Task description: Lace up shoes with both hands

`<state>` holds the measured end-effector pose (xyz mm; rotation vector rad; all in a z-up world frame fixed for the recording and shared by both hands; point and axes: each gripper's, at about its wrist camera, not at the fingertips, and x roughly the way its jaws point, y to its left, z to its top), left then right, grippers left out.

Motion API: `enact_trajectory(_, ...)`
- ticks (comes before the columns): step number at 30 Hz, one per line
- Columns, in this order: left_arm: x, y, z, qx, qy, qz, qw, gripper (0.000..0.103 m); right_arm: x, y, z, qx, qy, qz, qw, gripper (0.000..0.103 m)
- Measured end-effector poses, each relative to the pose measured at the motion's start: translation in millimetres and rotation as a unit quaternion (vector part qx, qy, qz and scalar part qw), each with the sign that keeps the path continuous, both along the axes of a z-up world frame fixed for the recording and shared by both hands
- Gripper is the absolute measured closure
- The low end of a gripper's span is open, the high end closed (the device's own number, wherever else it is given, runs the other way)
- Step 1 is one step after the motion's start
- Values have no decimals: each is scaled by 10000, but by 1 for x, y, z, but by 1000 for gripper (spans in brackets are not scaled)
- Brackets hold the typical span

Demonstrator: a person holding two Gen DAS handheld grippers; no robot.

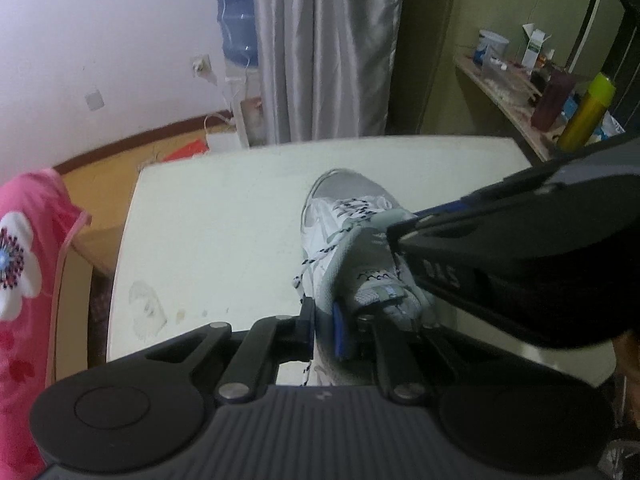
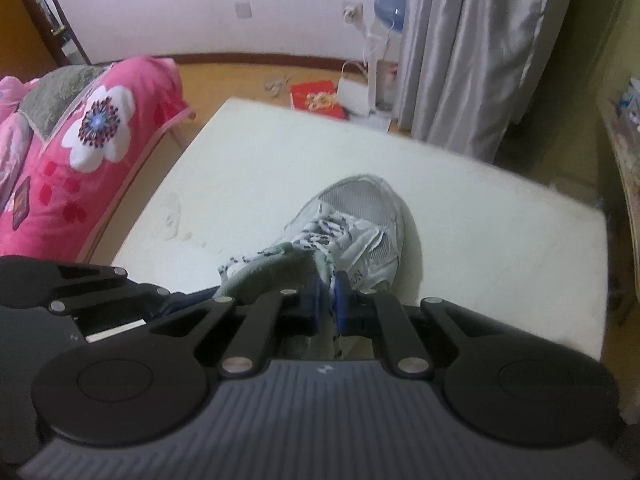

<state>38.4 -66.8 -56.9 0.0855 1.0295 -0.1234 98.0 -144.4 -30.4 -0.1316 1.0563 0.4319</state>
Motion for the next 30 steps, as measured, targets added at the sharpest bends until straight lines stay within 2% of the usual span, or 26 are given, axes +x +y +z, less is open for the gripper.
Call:
enact_trajectory(6, 13, 2, -2, 164, -86, 141, 9997, 94, 17, -4, -2, 107, -248, 181, 9995, 98)
enact_trajectory(13, 27, -2, -24, 360, 315, 3, 9989, 91, 21, 3, -26, 59, -225, 409, 9989, 98)
enact_trajectory(14, 27, -2, -25, 377, 332, -30, 9987, 82, 21, 3, -28, 55, -210, 439, 9988, 98)
enact_trajectory(15, 26, -2, -24, 344, 389, -46, 9986, 78, 21, 3, -30, 51, -195, 470, 9987, 96)
enact_trajectory(17, 24, 1, -18, 225, 458, 8, 9987, 61, 23, 1, -27, 132, -12, 467, 9988, 94)
enact_trajectory(19, 17, 5, -6, 206, 440, 66, 9988, 49, 23, -5, -22, 215, 175, 427, 9987, 89)
enact_trajectory(21, 9, 10, 7, 240, 419, 120, 9988, 43, 22, -13, -15, 301, 363, 348, 9983, 75)
enact_trajectory(23, 3, 14, 22, 256, 410, 186, 9987, 31, 15, -26, -6, 402, 547, 156, 9976, 71)
enact_trajectory(25, -3, 17, 39, 277, 420, 253, 9984, 23, 7, -40, 4, 438, 782, -125, 9959, 65)
enact_trajectory(26, -4, 18, 47, 317, 447, 257, 9982, 20, 4, -46, 7, 439, 882, -268, 9948, 58)
enact_trajectory(28, -5, 20, 62, 429, 511, 302, 9973, 15, -6, -56, 16, 428, 1059, -627, 9915, 53)
enact_trajectory(30, -8, 23, 77, 519, 480, 404, 9967, 13, -15, -64, 26, 405, 1201, -968, 9872, 42)
